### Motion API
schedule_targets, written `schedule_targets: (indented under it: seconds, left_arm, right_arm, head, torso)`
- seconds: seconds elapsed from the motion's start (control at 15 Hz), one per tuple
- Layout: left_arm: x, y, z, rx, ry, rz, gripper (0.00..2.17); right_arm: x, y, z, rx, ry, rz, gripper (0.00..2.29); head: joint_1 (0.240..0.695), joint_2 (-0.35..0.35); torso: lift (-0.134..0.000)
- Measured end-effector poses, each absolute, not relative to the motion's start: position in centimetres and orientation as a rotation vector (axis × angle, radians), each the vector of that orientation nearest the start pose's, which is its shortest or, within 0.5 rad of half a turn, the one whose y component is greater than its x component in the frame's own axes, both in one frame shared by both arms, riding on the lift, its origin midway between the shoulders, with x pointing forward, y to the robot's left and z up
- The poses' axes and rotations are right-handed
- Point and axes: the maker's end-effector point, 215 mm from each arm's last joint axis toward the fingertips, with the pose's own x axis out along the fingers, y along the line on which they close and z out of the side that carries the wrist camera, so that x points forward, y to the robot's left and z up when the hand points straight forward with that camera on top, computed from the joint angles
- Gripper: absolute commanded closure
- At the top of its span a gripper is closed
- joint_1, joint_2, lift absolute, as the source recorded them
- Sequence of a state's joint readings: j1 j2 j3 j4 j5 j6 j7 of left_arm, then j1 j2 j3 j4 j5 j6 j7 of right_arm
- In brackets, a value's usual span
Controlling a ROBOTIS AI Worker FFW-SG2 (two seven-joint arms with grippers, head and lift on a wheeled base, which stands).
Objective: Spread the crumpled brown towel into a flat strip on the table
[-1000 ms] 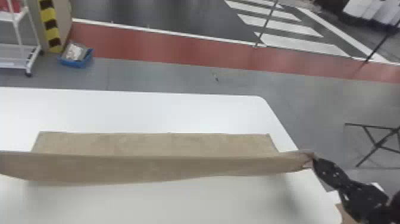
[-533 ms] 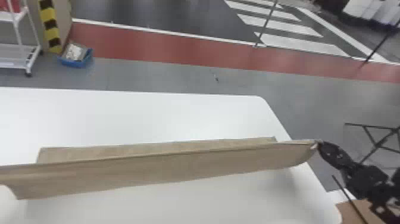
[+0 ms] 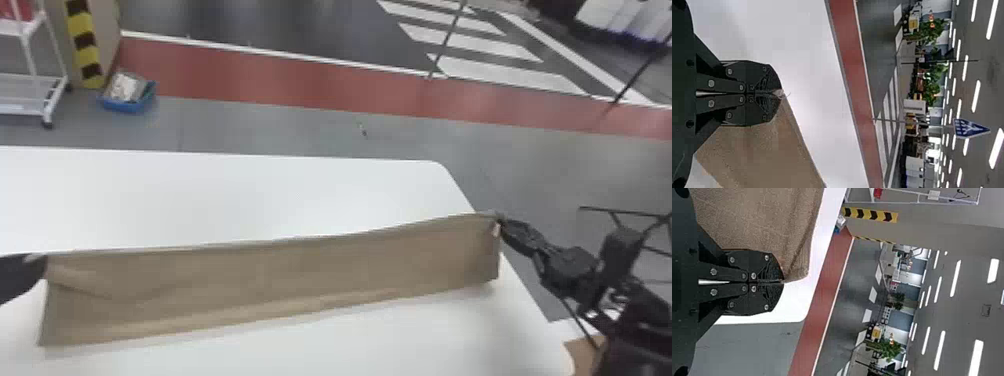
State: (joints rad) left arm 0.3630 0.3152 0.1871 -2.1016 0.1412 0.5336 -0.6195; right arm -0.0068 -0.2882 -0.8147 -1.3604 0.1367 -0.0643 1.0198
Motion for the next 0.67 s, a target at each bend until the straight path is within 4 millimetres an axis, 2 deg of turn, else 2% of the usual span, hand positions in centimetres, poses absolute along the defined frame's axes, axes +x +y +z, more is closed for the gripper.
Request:
schedule_targets:
  seconds: [0.27, 0.67]
  left_arm:
    - [47.5, 23.3, -40.7, 0.128, 0.438, -0.537, 1.79]
    - [49.4, 24.0, -41.6, 0.137, 0.453, -0.51, 1.79]
  right_arm:
    - [47.6, -56.6, -38.1, -0.245, 0.266, 0.192, 1.51]
    - [48.3, -58.0, -39.9, -0.231, 0.308, 0.154, 1.5]
  head:
    - [0.695, -0.35]
    - [0.695, -0.35]
  torso:
    - [-0.124]
    - [-0.124]
